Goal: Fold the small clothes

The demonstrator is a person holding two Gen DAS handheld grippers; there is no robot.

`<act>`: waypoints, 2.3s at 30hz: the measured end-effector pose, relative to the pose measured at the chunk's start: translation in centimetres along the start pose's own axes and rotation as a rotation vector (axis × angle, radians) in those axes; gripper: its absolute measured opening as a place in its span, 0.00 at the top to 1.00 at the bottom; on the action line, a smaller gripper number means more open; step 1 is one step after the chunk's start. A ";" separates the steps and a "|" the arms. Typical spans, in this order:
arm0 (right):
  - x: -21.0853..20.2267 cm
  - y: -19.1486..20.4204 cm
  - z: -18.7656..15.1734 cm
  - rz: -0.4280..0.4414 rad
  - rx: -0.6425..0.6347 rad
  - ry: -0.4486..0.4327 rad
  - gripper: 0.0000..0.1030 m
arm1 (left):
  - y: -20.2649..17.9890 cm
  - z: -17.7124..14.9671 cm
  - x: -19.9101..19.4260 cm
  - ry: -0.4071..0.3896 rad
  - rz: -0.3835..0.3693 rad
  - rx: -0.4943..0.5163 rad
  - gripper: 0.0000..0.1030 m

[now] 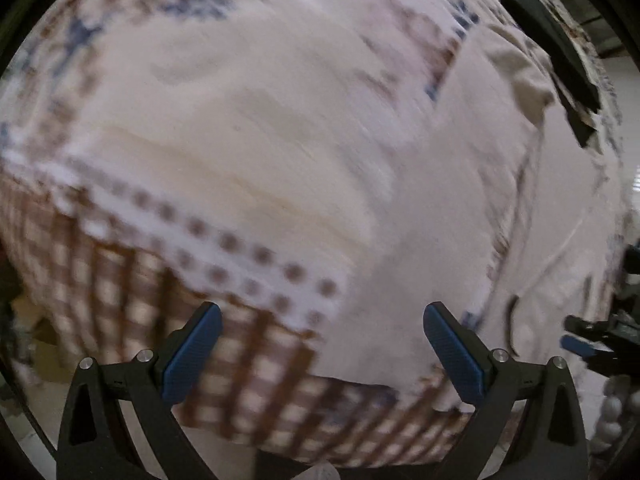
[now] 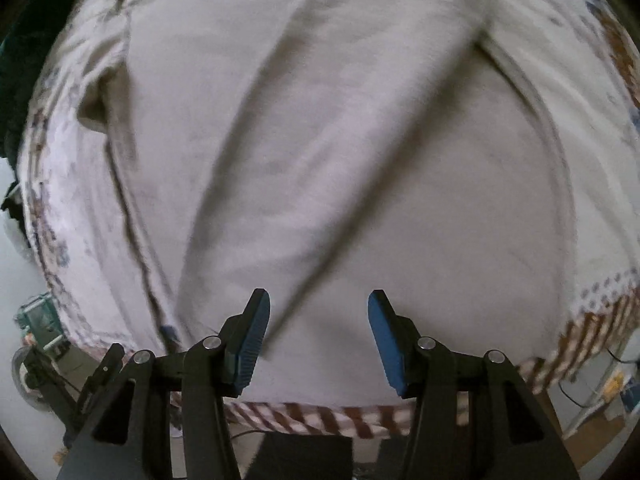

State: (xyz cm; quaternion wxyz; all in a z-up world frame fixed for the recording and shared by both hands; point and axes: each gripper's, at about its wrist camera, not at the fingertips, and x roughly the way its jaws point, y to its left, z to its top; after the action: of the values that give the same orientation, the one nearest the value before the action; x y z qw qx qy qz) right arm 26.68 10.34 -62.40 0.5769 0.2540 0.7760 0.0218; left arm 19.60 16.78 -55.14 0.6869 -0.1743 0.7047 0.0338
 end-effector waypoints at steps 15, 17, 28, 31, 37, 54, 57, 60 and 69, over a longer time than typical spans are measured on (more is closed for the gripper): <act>-5.6 -11.5 -0.6 -0.055 0.004 -0.017 0.48 | -6.4 -4.4 -7.8 -0.305 0.074 0.154 0.97; -7.0 -13.1 -1.0 -0.044 -0.009 -0.021 0.48 | -10.0 -5.6 -9.8 -0.350 0.067 0.258 0.97; -13.8 -29.3 -1.7 -0.066 0.062 -0.040 0.48 | -30.4 -13.0 -1.7 -0.131 -0.172 0.601 0.96; -15.7 -34.8 -1.9 -0.074 0.088 -0.035 0.48 | -32.3 -13.3 0.9 -0.083 -0.156 0.603 0.93; -18.1 -40.3 -2.2 -0.030 0.119 -0.062 0.48 | -31.3 -11.9 3.8 0.025 -0.183 0.491 0.45; -15.6 -40.6 -2.3 0.060 0.111 -0.058 0.97 | -10.4 -7.2 0.4 -0.066 0.129 0.151 0.21; -17.8 -42.5 -3.2 -0.001 0.066 -0.068 0.97 | -9.6 -7.8 0.6 -0.049 0.103 0.140 0.21; -20.9 -44.9 -4.0 0.028 0.073 -0.070 0.82 | -9.6 -8.9 1.4 -0.020 0.060 0.145 0.21; -24.1 -57.4 -5.7 0.120 0.259 -0.043 0.43 | -9.8 -11.0 6.2 0.144 -0.069 0.121 0.31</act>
State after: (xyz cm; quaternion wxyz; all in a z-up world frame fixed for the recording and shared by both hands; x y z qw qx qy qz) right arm 5.25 -48.19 -57.97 0.5534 0.3728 0.7432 -0.0495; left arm 11.95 3.23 -58.70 0.6443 -0.1587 0.7468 -0.0450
